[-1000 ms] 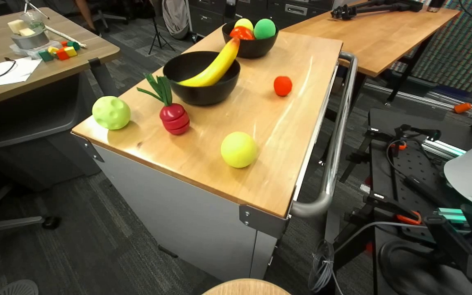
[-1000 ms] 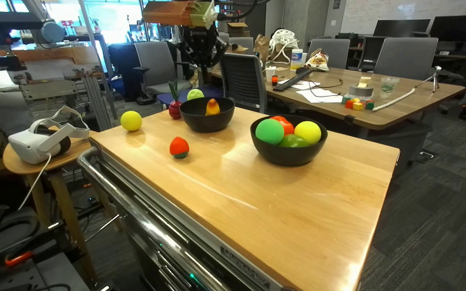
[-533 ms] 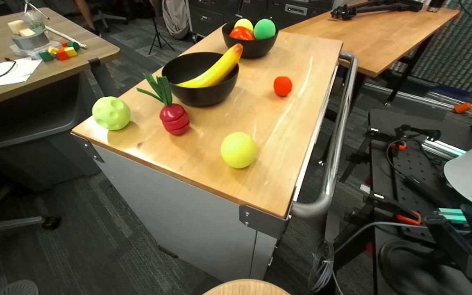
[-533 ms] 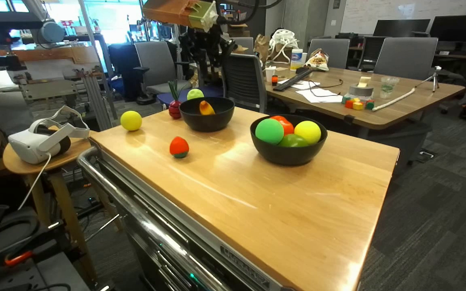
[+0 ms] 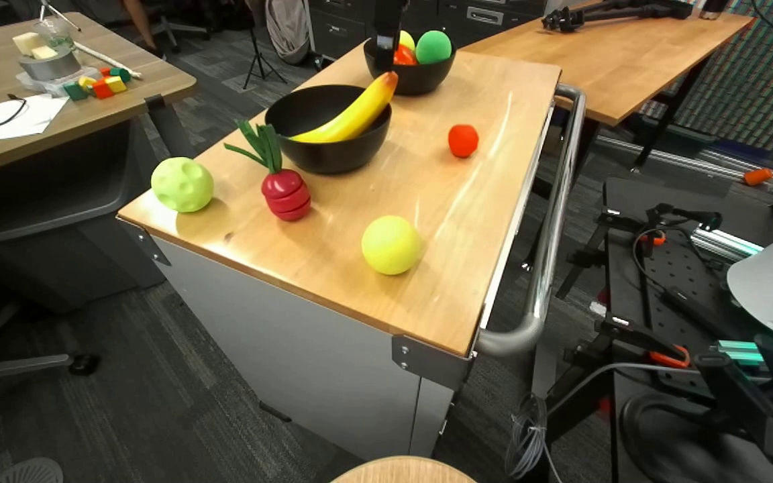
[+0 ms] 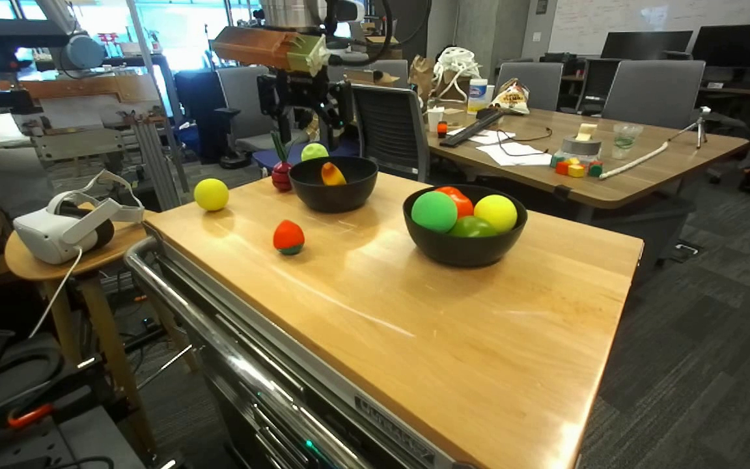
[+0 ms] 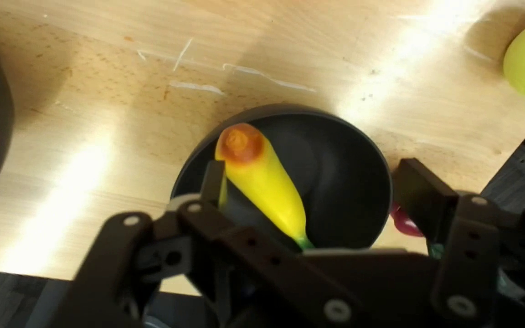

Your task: Take all the contents from the black bowls and place them on the table one at at time starting with the left bowl then right bowl

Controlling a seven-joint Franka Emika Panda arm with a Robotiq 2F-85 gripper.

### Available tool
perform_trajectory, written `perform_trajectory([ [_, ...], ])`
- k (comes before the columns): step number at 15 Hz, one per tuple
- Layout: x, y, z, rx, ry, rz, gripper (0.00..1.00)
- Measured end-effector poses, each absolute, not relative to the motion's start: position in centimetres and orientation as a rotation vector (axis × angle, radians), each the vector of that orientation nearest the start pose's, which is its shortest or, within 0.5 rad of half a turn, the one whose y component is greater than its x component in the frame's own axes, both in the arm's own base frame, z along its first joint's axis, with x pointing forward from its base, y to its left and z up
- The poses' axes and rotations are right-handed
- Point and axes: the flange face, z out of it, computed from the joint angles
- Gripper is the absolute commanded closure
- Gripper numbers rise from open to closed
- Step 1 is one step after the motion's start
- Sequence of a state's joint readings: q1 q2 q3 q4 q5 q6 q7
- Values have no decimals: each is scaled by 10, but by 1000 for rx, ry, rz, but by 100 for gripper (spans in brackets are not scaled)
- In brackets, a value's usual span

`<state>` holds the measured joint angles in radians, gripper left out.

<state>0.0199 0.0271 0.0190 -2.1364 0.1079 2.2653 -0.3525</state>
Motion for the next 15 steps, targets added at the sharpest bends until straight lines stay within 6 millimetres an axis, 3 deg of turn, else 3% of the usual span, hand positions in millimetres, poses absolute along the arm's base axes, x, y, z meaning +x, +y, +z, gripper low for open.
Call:
perform_trajectory([
  [7,562,28,360,-3084,-660,-18,0],
  [14,573,28,350,-3124,-754,-12,0],
  [15,575,29,350,-3125,-761,-15,4],
])
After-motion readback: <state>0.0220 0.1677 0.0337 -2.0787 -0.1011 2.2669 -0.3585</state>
